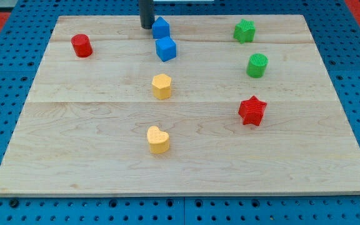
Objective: Move the red circle to the left of the yellow hexagon
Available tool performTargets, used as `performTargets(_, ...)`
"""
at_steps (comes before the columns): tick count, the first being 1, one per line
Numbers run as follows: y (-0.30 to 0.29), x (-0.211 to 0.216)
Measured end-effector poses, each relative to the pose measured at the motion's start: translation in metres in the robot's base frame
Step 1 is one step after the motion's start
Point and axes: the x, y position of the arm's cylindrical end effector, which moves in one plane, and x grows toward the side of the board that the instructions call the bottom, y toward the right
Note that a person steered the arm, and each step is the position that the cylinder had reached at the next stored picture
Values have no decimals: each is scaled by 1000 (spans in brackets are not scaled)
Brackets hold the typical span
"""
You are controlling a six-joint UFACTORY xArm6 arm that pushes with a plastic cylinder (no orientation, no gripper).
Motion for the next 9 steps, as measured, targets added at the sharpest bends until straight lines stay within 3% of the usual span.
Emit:
performTargets(1,-84,1)
performTargets(2,-98,37)
performTargets(3,-83,99)
performTargets(4,-89,126)
performTargets(5,-94,77)
performTargets(6,-131,68)
performTargets(7,-177,81)
performTargets(8,-155,116)
performTargets(9,-129,112)
